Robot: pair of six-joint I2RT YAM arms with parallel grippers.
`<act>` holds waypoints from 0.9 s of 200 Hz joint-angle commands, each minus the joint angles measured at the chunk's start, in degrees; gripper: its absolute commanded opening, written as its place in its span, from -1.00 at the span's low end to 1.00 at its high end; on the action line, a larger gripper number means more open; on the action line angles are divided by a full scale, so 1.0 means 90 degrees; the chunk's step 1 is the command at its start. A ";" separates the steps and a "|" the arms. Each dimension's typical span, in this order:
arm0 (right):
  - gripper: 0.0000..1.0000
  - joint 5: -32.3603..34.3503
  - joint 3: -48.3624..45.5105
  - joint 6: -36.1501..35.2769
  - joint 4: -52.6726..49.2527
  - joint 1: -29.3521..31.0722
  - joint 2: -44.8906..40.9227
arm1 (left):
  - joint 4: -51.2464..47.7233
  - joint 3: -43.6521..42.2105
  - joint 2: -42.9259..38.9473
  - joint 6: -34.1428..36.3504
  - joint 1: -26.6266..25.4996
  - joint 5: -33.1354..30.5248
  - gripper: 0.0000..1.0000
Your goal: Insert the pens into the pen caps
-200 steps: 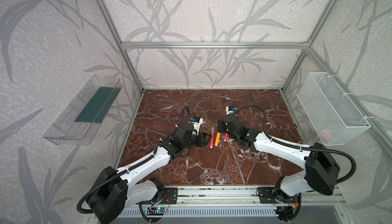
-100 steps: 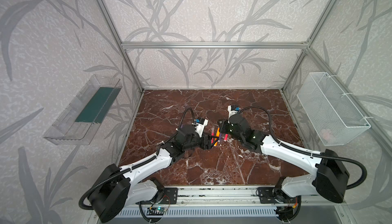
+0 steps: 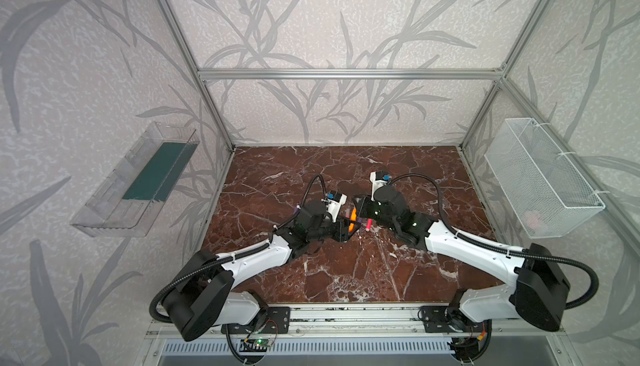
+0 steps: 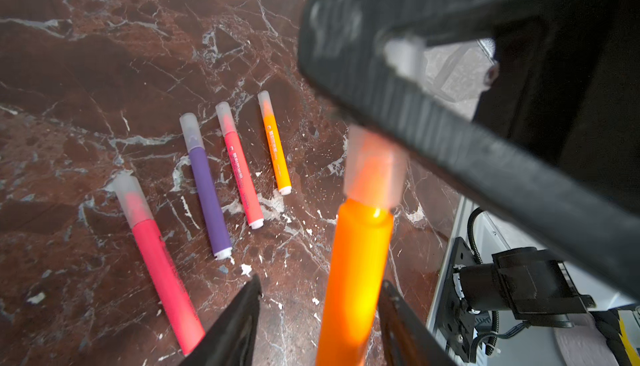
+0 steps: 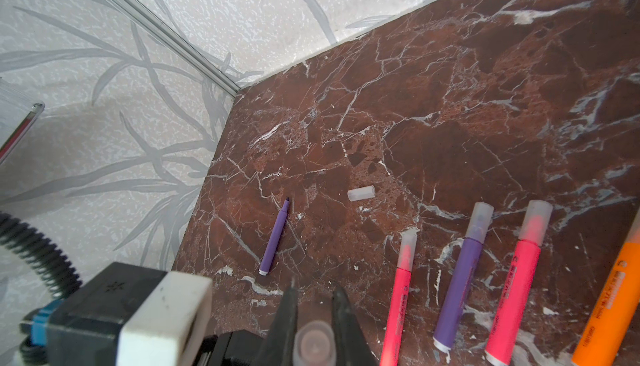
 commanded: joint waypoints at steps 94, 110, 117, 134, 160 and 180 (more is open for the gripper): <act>-1.00 0.0115 -0.0085 0.0038 0.0221 -0.0003 0.0170 | 0.0017 0.0308 0.0006 0.0053 -0.0027 0.0074 -0.11; -1.00 0.0136 -0.0085 0.0043 0.0223 -0.0003 0.0180 | -0.0038 0.0310 -0.0002 0.0069 -0.0022 0.0089 -0.06; -1.00 0.0144 -0.0075 0.0043 0.0214 -0.0003 0.0185 | -0.0067 0.0300 -0.0005 0.0083 -0.0022 0.0078 -0.06; -1.00 0.0165 -0.0076 0.0032 0.0203 -0.0002 0.0151 | -0.0129 0.0252 -0.0039 0.0109 -0.0022 0.0017 -0.15; -1.00 0.0176 -0.0062 0.0014 0.0182 0.0003 0.0145 | -0.0235 0.0155 -0.0146 0.0156 -0.0025 -0.0067 -0.26; -1.00 0.0149 -0.0055 0.0025 0.0208 0.0005 0.0167 | -0.0303 0.0134 -0.0176 0.0185 -0.0022 -0.0060 -0.27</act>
